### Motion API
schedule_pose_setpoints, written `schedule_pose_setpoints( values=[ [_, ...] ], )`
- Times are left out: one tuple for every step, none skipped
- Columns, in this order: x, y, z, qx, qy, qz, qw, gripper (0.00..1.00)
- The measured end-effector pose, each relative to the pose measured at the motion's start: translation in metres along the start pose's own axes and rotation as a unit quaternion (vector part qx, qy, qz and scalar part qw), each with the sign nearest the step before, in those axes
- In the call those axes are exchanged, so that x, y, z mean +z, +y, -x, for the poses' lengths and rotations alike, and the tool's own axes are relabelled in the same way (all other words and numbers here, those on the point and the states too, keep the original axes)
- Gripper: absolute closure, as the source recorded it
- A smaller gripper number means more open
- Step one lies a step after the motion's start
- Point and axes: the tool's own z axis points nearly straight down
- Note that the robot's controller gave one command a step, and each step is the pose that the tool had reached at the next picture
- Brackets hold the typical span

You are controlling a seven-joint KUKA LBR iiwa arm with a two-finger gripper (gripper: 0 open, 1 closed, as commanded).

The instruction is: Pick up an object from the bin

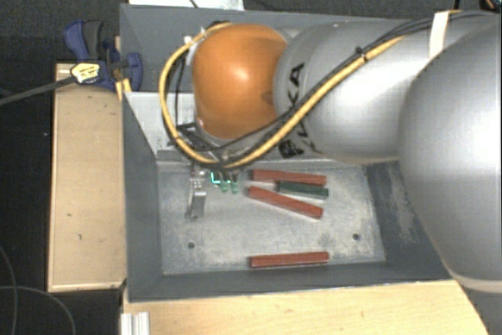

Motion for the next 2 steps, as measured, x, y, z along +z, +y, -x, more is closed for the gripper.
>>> schedule_pose_setpoints(
  values=[
    [0.122, -0.031, 0.043, 0.099, -0.0007, -0.001, 0.9951, 0.0],
    [0.118, -0.103, 0.042, 0.166, -0.0028, -0.001, 0.9861, 0.0]
  ],
)
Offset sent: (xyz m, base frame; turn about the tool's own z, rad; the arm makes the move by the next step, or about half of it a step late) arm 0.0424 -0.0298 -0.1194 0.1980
